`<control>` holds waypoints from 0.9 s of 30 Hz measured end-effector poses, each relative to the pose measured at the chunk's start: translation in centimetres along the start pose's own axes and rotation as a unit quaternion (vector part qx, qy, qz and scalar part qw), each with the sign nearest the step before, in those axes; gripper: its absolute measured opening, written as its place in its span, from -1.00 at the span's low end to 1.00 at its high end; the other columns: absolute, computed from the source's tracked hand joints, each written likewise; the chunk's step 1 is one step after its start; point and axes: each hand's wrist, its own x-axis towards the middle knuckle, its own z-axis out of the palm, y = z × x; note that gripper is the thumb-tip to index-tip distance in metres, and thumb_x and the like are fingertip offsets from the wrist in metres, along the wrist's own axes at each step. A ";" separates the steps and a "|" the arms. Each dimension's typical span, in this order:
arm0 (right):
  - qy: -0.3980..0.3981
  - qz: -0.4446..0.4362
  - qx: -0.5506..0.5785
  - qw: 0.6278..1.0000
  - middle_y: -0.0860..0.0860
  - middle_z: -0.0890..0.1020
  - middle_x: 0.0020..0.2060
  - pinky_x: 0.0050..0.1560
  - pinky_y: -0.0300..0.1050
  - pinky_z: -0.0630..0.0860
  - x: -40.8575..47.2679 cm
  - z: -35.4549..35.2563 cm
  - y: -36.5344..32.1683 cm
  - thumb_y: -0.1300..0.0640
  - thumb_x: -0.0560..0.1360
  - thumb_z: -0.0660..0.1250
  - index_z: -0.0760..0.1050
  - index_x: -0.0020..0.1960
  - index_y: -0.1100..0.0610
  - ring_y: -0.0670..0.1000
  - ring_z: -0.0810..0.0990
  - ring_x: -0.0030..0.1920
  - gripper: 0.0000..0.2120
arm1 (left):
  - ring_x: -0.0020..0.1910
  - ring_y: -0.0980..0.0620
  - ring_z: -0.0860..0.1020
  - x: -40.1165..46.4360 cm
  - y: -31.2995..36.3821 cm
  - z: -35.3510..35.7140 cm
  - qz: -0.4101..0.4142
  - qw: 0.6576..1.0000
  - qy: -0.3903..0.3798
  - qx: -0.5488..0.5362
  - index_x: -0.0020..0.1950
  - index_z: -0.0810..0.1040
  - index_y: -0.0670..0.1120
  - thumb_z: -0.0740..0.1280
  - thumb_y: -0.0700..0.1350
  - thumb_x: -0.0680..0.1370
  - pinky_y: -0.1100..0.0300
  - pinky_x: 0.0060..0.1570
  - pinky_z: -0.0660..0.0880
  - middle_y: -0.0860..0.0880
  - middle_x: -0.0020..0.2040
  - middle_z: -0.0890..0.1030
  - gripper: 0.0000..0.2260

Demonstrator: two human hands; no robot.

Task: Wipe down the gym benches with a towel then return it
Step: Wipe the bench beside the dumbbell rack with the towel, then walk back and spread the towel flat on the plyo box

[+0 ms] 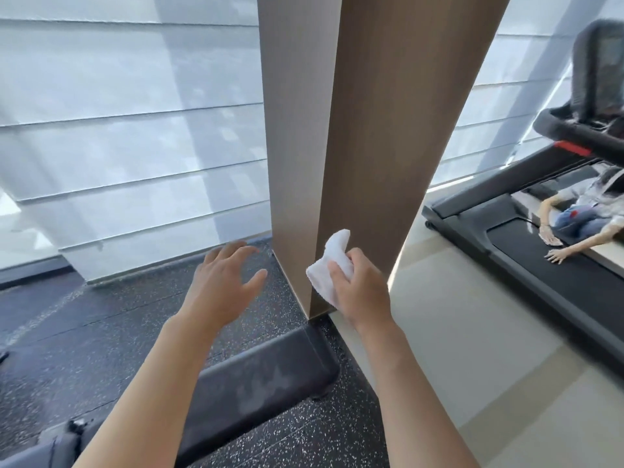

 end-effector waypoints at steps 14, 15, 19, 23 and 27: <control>-0.077 -0.109 0.038 0.990 -0.08 0.56 -0.19 -0.15 -0.09 0.34 10.7 -3.0 2.0 -0.17 0.62 0.25 0.32 -0.06 -0.05 -0.01 0.49 -0.18 -0.77 | 0.51 -0.08 0.31 2.6 6.7 -0.8 -0.095 0.991 0.093 0.026 0.49 0.46 0.11 0.42 0.18 0.53 -0.14 0.48 0.32 0.04 0.53 0.41 -0.46; -0.084 -0.116 0.041 0.989 -0.09 0.56 -0.19 -0.14 -0.09 0.33 11.2 -3.3 2.5 -0.18 0.62 0.24 0.31 -0.07 -0.06 0.00 0.49 -0.19 -0.76 | 0.50 -0.08 0.33 2.5 7.4 -0.4 -0.105 0.989 0.100 0.024 0.48 0.47 0.12 0.43 0.17 0.52 -0.14 0.47 0.33 0.04 0.52 0.42 -0.47; -0.114 -0.149 0.048 0.981 -0.12 0.53 -0.21 -0.16 -0.10 0.31 13.2 -4.1 3.6 -0.19 0.62 0.24 0.30 -0.08 -0.07 -0.03 0.45 -0.22 -0.75 | 0.48 -0.08 0.35 1.9 10.0 0.7 -0.146 0.981 0.127 0.022 0.45 0.51 0.10 0.46 0.14 0.51 -0.12 0.47 0.33 0.03 0.50 0.45 -0.49; -0.137 -0.170 0.064 0.974 -0.14 0.54 -0.22 -0.17 -0.08 0.37 13.3 -4.7 3.3 -0.21 0.62 0.24 0.38 -0.05 -0.04 -0.03 0.50 -0.22 -0.75 | 0.47 -0.06 0.36 0.4 11.5 0.5 -0.171 0.974 0.149 0.020 0.44 0.52 0.11 0.46 0.14 0.52 -0.10 0.45 0.35 0.08 0.48 0.45 -0.51; -0.149 -0.193 0.071 0.967 -0.15 0.55 -0.20 -0.14 -0.06 0.43 11.5 -5.2 2.0 -0.23 0.61 0.23 0.43 0.01 -0.03 -0.04 0.52 -0.20 -0.74 | 0.49 -0.06 0.36 -1.8 12.2 -1.0 -0.188 0.967 0.172 0.016 0.43 0.51 0.12 0.46 0.12 0.52 -0.12 0.45 0.36 0.07 0.49 0.44 -0.52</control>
